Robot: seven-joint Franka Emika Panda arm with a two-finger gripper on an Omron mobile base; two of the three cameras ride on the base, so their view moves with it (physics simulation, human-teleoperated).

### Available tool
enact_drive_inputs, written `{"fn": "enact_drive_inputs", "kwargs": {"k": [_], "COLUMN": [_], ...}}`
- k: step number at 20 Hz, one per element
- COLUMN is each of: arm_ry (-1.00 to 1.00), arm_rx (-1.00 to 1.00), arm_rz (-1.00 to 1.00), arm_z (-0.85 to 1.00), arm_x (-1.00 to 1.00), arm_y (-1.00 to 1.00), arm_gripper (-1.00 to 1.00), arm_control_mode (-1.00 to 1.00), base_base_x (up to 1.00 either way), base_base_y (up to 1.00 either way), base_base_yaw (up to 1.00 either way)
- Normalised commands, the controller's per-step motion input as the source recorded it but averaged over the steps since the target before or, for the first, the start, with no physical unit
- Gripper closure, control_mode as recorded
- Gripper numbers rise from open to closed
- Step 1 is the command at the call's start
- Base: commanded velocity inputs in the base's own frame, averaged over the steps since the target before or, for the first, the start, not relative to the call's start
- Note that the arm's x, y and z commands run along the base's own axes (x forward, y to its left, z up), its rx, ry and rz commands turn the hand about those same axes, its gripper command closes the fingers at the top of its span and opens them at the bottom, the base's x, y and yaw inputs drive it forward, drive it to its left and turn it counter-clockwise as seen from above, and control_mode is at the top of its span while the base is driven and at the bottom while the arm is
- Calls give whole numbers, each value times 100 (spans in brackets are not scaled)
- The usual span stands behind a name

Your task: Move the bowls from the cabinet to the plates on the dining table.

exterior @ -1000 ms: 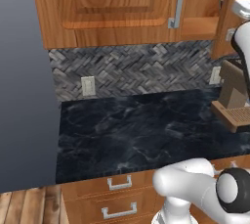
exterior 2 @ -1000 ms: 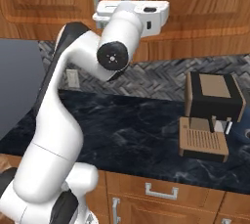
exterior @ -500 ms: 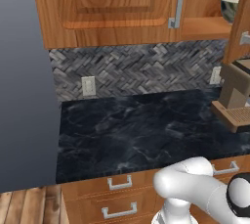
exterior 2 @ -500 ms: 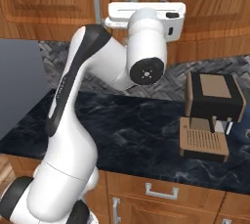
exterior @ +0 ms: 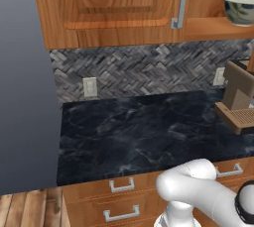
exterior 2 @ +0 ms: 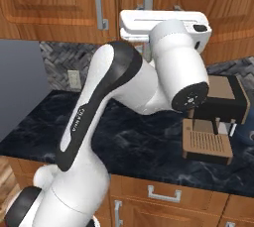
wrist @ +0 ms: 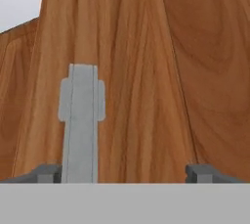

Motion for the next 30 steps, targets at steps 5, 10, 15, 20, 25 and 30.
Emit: {"fn": "enact_drive_inputs", "kwargs": {"k": [5, 10, 15, 20, 25, 30], "arm_ry": [0, 0, 0, 3, 13, 20], "arm_rx": [0, 0, -2, -6, -10, -5], "arm_rz": [30, 30, 23, 2, -2, -5], "arm_z": [-40, -26, -27, -45, -66, -54], "arm_x": [-72, -66, -63, -9, 12, 21], "arm_y": [-9, 33, 63, 84, 83, 67], "arm_gripper": [-100, -100, -100, -100, -100, -100], "arm_control_mode": [-100, -100, -100, -100, -100, -100], "base_base_x": [0, 0, 0, 0, 0, 0], "base_base_y": [0, 0, 0, 0, 0, 0], "base_base_yaw": [0, 0, 0, 0, 0, 0]}}
